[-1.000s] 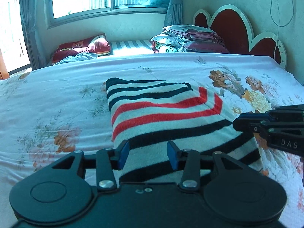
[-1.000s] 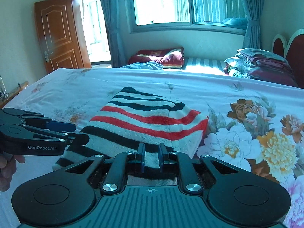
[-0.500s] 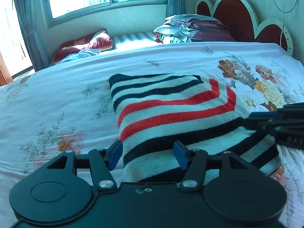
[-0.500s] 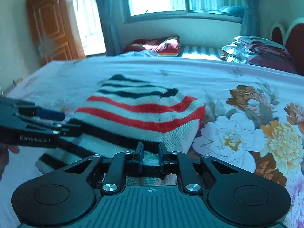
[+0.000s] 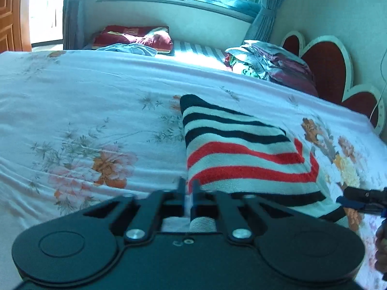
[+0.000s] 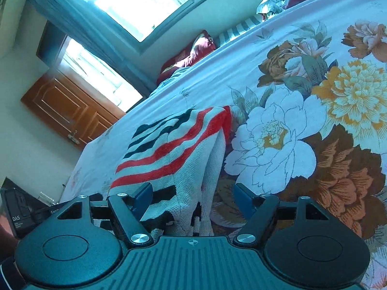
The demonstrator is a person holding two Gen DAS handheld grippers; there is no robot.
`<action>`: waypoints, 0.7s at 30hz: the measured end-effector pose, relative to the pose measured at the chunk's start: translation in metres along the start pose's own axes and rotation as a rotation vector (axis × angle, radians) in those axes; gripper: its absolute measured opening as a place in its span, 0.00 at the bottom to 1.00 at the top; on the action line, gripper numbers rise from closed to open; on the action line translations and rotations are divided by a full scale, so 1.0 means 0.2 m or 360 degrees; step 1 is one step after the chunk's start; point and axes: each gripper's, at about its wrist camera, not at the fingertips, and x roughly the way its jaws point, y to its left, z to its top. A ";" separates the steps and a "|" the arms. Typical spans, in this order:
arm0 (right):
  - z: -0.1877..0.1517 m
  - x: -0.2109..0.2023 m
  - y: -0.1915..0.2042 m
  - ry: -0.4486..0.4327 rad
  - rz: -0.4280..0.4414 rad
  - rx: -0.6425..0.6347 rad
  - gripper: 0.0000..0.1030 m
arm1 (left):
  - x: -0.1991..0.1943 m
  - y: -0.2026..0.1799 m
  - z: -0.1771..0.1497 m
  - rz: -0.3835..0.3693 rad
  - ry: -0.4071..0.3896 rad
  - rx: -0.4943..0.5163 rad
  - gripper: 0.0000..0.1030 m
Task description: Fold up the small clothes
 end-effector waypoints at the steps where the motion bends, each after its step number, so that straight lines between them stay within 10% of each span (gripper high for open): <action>1: -0.01 -0.01 -0.01 -0.0004 0.0001 0.0012 0.71 | -0.03 0.02 0.00 -0.0035 -0.0044 -0.0012 0.00; 4: -0.01 -0.01 -0.05 -0.0016 0.0034 0.0061 0.72 | -0.04 0.07 0.01 -0.0190 -0.0046 -0.0034 0.12; 5: 0.00 -0.01 -0.06 -0.0019 0.0035 0.0070 0.72 | -0.03 0.08 0.01 -0.0199 -0.0034 -0.0069 0.70; 6: 0.00 0.00 -0.06 -0.0019 0.0035 0.0074 0.72 | -0.02 0.09 0.01 -0.0126 -0.0033 -0.0132 0.97; 15: 0.00 0.16 -0.09 0.0214 0.0165 0.0150 0.72 | 0.31 0.14 -0.02 -0.0424 0.0348 -0.0429 0.96; 21: 0.03 0.23 -0.09 0.0318 0.0156 0.0168 0.71 | 0.37 0.07 -0.02 -0.0399 0.0280 -0.0249 0.93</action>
